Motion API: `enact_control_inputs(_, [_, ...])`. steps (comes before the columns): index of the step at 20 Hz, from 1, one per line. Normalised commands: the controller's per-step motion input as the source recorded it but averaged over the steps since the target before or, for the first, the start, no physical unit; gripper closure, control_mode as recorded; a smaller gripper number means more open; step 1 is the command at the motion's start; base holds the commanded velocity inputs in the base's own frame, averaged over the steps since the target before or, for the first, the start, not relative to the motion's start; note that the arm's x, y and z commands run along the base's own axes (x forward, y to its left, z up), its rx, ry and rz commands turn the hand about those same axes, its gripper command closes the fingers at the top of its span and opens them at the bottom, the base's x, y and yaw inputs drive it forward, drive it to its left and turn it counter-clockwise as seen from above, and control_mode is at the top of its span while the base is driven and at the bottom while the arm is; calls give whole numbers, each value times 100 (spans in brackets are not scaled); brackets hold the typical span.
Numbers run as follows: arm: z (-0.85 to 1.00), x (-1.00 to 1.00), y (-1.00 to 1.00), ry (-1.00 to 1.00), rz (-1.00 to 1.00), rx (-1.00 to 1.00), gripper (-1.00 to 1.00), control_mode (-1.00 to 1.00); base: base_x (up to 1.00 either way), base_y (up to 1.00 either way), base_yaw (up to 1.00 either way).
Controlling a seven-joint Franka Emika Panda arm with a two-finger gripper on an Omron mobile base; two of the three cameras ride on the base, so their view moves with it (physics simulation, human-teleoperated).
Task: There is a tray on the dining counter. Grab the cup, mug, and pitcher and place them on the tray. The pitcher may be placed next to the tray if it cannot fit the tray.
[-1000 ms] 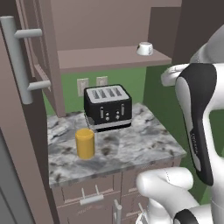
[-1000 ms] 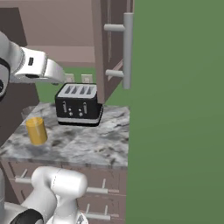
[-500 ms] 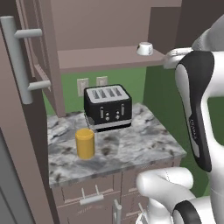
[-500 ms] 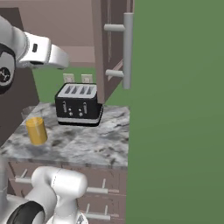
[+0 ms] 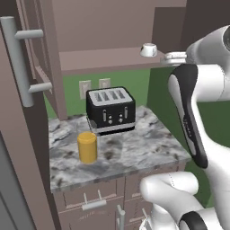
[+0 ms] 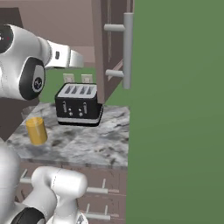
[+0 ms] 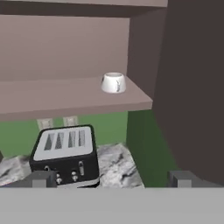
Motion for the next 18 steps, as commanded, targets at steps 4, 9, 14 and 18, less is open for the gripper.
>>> enact_control_inputs(4, [-3, 87, 0, 0, 0, 7, -100, -100, 0, 0, 0])
enact_control_inputs(9, [0, 62, -1, 0, 0, 5, -100, -100, 0, 0, 0])
enact_control_inputs(14, [0, 60, -5, 0, 0, 5, -100, -100, 0, 0, 0])
enact_control_inputs(18, [0, 56, -4, 1, 0, 1, -100, -100, 0, 0, 0])
